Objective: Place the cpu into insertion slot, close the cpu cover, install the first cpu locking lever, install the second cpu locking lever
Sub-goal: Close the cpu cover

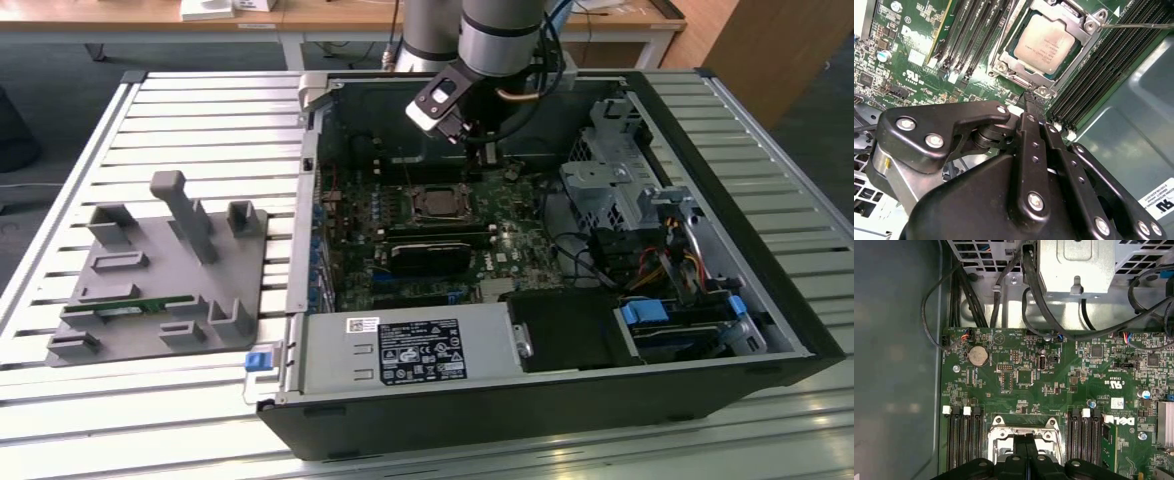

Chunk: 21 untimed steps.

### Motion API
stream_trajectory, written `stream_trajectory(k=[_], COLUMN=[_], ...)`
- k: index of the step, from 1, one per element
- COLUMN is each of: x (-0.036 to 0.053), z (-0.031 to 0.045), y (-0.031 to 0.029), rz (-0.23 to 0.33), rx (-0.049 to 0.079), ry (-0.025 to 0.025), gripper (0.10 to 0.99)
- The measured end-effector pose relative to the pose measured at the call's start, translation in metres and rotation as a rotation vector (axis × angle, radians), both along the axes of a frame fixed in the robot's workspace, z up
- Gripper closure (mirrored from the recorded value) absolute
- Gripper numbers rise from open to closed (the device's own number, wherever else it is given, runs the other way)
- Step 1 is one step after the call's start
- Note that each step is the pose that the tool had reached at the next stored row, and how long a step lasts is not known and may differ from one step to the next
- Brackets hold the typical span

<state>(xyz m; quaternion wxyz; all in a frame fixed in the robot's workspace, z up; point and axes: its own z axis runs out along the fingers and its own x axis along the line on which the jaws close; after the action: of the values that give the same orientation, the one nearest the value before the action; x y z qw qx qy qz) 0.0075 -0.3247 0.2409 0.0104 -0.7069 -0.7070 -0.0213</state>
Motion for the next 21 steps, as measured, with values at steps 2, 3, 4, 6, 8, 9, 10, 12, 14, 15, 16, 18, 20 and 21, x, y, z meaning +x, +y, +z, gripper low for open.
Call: stream_trajectory(k=[2,3,4,6,8,9,10,12,14,15,16,18,20,21], x=[-0.0006,-0.0010,-0.0015,-0.0026,-0.0039,-0.0044,-0.0055,-0.0100,-0.0162,-0.0182,-0.0189,-0.0191,-0.0205,-0.0219], z=[0.0000,0.0000,-0.0001,-0.0001,-0.0002,-0.0002,-0.0004,-0.0014,-0.0034,-0.0049,-0.0066,-0.0102,-0.0138,-0.0151], y=[0.0000,0.0000,0.0000,0.0000,0.0000,0.0000,0.0000,0.0001,0.0000,0.0000,0.0000,0.0000,0.0000,0.0000], rz=[0.000,0.000,0.000,0.000,0.000,0.000,0.000,0.000,0.000,0.000,0.000,0.000,0.000,0.000], rx=[0.000,0.000,0.000,0.000,0.000,0.000,0.000,0.000,0.000,0.000,0.000,0.000,0.000,0.000], ry=[0.0000,0.0000,0.0000,0.0000,0.0000,0.0000,0.0000,-0.0002,-0.0001,0.0000,0.0002,0.0019,0.0030,0.0031], gripper=[0.980,0.980,0.980,0.980,0.980,0.980,0.980,0.980,0.980,0.980,0.980,0.980,0.980,0.980])
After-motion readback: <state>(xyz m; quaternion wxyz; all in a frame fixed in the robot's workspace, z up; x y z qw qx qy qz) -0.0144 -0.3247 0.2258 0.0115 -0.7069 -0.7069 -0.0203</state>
